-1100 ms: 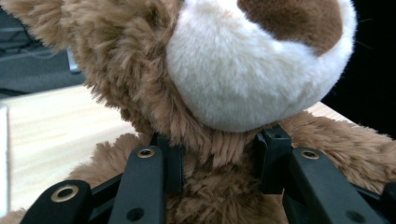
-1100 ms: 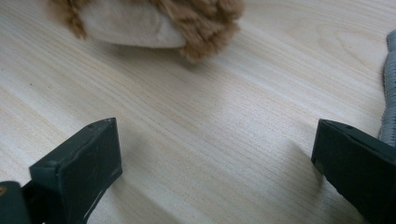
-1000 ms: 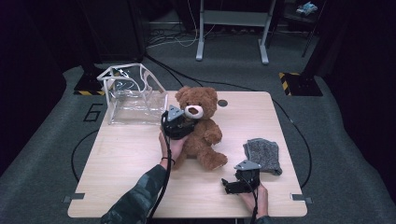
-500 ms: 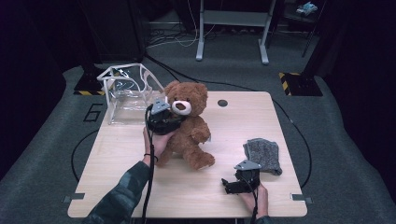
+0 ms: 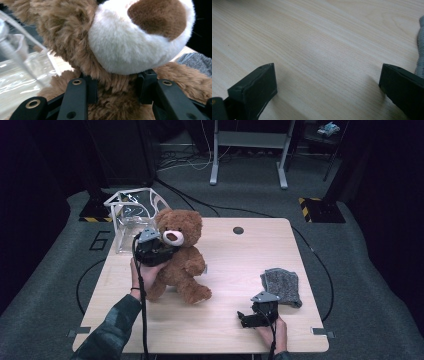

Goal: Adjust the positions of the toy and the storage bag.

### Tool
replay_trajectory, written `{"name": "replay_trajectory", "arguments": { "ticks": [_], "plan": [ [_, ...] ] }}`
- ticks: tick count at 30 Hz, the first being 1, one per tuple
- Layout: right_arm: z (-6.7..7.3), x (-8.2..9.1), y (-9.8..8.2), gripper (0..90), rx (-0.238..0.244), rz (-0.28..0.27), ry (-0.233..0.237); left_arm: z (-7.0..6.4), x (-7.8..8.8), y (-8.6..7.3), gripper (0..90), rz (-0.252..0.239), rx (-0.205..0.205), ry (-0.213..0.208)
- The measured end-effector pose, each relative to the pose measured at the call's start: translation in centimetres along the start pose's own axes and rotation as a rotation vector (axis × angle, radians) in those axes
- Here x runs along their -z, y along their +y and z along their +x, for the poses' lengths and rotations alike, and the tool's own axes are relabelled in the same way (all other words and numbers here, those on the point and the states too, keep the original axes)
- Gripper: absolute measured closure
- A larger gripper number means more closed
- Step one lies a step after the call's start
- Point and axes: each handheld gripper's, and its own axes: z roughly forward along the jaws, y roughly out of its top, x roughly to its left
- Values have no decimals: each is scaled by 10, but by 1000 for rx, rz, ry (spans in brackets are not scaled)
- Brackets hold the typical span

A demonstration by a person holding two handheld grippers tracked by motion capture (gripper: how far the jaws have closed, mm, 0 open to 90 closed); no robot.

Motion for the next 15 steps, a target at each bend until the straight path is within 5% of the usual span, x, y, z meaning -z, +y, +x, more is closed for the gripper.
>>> {"name": "replay_trajectory", "arguments": {
  "ticks": [15],
  "plan": [
    [0,0,0,7,-2,1,-2,36,46,-17,610,42,42,45]
  ]
}}
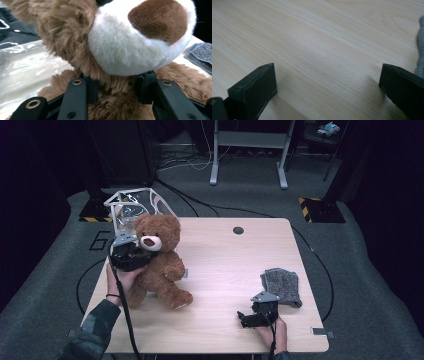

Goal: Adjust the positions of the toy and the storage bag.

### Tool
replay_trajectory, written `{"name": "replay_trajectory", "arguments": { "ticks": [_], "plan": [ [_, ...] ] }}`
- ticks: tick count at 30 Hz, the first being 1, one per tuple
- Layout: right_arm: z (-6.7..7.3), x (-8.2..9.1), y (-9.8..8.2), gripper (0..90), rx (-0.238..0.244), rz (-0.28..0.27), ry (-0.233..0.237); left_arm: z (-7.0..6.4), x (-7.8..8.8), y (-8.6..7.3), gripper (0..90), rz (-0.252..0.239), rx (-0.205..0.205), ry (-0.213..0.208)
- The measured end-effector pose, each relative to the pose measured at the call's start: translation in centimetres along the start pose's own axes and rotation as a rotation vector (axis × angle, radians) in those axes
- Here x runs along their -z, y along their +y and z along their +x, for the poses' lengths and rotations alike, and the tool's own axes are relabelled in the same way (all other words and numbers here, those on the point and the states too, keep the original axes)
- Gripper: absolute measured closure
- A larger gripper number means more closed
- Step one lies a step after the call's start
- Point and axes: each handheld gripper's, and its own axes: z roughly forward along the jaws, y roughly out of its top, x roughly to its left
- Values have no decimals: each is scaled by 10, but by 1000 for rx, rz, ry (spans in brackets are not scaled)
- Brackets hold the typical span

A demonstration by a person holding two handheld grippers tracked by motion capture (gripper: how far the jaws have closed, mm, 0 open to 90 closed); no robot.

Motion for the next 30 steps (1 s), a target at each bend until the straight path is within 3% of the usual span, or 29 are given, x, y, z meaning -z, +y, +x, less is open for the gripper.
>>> {"name": "replay_trajectory", "arguments": {
  "ticks": [11,20,23,27,30],
  "plan": [
    [0,0,0,7,5,-3,-2,18,40,-10,611,-14,7,49],
    [0,0,0,7,5,-3,-2,32,64,-30,611,74,26,63],
    [0,0,0,7,5,-3,-2,39,63,-40,611,115,57,52],
    [0,0,0,7,4,-3,-2,52,51,-53,609,206,104,25],
    [0,0,0,7,4,-3,-2,60,39,-62,607,219,160,26]
  ]
}}
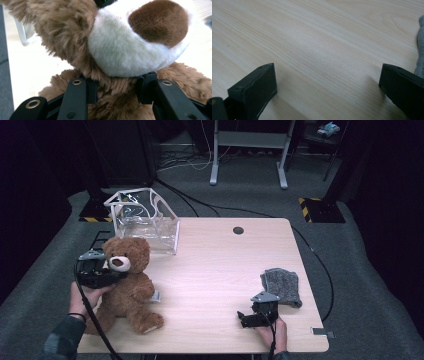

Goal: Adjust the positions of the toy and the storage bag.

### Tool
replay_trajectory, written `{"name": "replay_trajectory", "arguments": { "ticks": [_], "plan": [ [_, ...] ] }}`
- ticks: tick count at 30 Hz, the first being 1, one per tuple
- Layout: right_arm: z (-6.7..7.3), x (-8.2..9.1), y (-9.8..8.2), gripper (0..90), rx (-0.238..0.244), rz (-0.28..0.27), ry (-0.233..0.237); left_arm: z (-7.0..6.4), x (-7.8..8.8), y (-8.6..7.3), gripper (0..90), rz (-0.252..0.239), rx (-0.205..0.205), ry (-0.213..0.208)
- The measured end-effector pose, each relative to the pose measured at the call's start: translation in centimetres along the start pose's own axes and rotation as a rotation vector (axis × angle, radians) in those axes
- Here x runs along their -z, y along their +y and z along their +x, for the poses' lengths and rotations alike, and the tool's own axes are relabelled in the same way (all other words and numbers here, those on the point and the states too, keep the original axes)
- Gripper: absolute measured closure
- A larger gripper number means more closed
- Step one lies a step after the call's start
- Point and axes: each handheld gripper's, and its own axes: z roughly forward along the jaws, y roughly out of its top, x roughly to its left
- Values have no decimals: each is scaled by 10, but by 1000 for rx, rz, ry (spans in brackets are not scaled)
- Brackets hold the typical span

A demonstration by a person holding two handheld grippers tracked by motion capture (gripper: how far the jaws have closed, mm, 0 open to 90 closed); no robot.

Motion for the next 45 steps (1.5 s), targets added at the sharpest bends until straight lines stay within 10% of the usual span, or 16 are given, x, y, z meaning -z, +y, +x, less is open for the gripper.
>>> {"name": "replay_trajectory", "arguments": {
  "ticks": [18,45],
  "plan": [
    [0,0,0,6,-4,1,-1,30,-63,3,555,205,11,12],
    [0,0,0,6,-6,4,0,32,-50,-16,525,176,55,-29]
  ]
}}
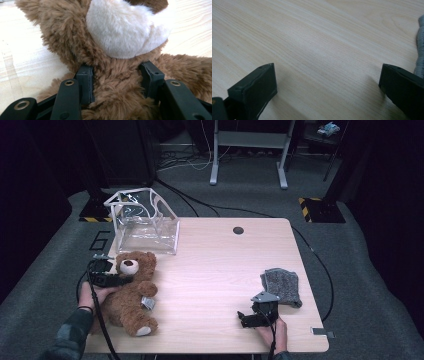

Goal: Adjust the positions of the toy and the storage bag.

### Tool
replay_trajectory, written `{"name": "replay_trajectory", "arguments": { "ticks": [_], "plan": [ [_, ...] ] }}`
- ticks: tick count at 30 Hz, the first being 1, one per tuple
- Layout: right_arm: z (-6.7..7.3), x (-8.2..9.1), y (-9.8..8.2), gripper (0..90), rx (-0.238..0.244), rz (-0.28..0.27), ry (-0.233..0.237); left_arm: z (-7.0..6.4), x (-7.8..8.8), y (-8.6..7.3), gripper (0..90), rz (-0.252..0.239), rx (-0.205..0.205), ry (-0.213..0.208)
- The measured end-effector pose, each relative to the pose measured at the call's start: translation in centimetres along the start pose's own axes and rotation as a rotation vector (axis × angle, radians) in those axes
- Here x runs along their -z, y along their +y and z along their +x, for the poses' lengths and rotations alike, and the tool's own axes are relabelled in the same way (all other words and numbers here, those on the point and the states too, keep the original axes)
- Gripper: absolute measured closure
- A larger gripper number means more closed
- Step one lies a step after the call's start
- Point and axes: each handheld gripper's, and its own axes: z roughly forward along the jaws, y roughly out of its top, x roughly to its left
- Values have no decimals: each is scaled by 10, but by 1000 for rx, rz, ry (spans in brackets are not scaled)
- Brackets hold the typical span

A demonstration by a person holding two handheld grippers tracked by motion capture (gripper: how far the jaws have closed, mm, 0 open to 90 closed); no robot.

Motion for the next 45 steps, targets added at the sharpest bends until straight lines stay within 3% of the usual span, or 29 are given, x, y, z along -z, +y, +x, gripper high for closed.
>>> {"name": "replay_trajectory", "arguments": {
  "ticks": [4,5,10,11,14,16,22,27,29,30,31,42,44,45],
  "plan": [
    [0,0,0,6,0,0,0,1,2,0,490,0,10,5],
    [0,0,0,6,-1,1,0,0,3,2,427,4,16,10],
    [1,0,1,6,-9,-7,-1,-5,9,6,279,-15,4,37],
    [1,0,0,15,15,-4,-7,-8,13,9,254,-19,-2,43],
    [3,0,1,22,-6,-9,-10,-13,24,15,233,-47,-11,57],
    [2,1,1,22,28,-7,-4,-17,30,20,211,-68,-18,69],
    [3,0,1,11,18,-14,6,-28,42,42,157,-87,-67,87],
    [-1,-2,2,1,20,-2,15,-41,41,61,134,-118,-78,101],
    [-1,-2,2,2,22,-2,14,-46,41,72,108,-105,-111,107],
    [-1,-2,2,1,24,-2,15,-49,38,76,101,-120,-101,110],
    [-1,-3,2,1,17,-1,17,-51,38,85,82,-108,-146,122],
    [-1,-3,2,1,17,-1,17,-61,21,129,6,-122,-156,108],
    [-1,-3,2,1,17,-1,18,-62,18,136,2,-104,-170,112],
    [-1,-3,2,1,17,-1,17,-64,14,142,0,-124,-160,102]
  ]
}}
